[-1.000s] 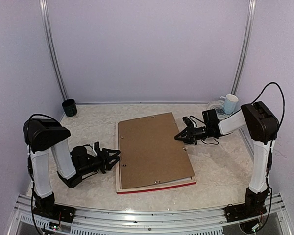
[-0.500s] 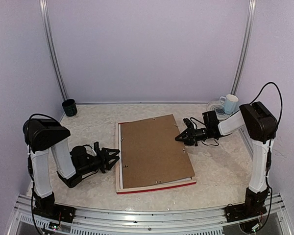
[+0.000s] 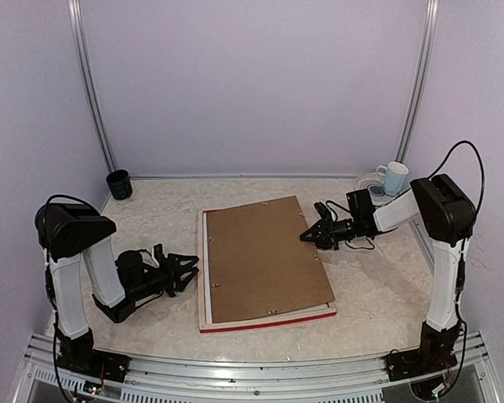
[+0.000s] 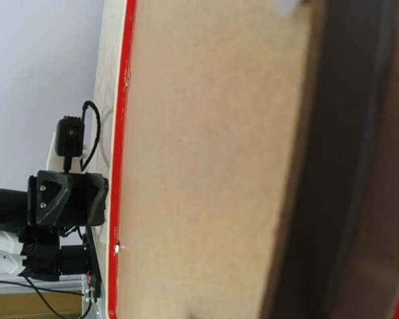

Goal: Put the photo into the frame
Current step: Place the backboard on the frame body.

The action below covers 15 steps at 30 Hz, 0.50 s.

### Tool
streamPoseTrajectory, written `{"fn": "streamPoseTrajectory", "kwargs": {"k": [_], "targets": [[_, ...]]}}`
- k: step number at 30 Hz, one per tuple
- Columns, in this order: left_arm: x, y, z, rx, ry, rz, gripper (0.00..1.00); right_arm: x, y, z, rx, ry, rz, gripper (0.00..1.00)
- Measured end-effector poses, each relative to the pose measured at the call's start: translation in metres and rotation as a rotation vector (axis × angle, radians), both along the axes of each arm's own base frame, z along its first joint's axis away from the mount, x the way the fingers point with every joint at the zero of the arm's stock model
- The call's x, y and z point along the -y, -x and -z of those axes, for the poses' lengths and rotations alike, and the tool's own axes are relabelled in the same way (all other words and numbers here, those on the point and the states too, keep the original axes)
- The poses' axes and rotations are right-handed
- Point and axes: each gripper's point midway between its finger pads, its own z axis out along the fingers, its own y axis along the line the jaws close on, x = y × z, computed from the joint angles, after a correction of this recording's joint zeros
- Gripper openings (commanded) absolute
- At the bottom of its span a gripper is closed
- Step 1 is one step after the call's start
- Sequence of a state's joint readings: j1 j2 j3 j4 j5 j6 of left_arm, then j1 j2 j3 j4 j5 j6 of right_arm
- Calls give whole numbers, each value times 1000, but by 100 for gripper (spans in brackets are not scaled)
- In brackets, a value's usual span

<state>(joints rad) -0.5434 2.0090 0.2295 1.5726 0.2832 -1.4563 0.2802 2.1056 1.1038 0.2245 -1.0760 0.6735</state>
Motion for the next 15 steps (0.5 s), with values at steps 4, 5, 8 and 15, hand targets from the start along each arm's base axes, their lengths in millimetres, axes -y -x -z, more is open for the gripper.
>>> {"fn": "streamPoseTrajectory", "kwargs": {"k": [4,5,8,15], "targets": [[-7,0,6,-17,-12,-22,36,-2,-1,0,3,9,3,20],[-9,1,10,-30,-20,-28,36,-3,-1,0,3,11,3,20],[-13,2,17,-46,-32,-43,36,-5,-1,0,6,17,4,20],[-13,1,17,-47,-33,-46,34,-7,-1,4,3,38,13,22]]}}
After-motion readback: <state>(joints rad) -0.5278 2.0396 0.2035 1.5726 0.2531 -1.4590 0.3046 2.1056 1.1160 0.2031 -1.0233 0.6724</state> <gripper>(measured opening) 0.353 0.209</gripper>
